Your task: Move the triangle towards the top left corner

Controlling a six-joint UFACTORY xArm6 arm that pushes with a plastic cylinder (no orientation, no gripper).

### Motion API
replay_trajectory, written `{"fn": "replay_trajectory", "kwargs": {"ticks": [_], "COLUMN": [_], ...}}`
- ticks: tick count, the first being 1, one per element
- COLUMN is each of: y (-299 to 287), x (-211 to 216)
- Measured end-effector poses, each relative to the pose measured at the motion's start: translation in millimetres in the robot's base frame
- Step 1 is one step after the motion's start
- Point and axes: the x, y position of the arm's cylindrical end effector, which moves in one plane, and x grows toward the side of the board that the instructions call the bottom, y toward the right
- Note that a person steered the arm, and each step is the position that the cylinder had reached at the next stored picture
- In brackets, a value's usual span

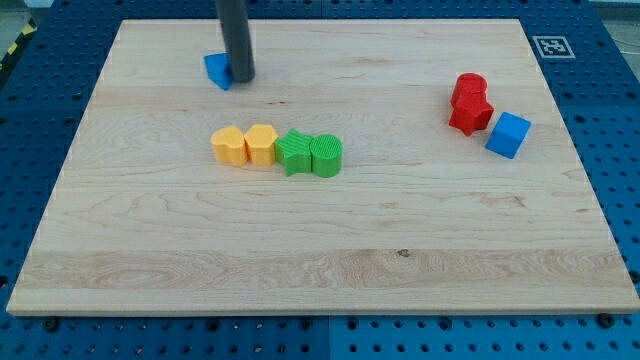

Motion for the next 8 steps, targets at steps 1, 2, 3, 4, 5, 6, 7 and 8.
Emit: {"fn": "replay_trajectory", "kwargs": {"ticks": [1, 2, 3, 4, 5, 6, 7, 8], "y": [-17.3, -14.0, -6.9, -31.7, -34.3, -43.4, -75.0, -76.3], "x": [-4.6, -0.1, 23.9, 24.7, 24.7, 25.4, 26.2, 22.6]}}
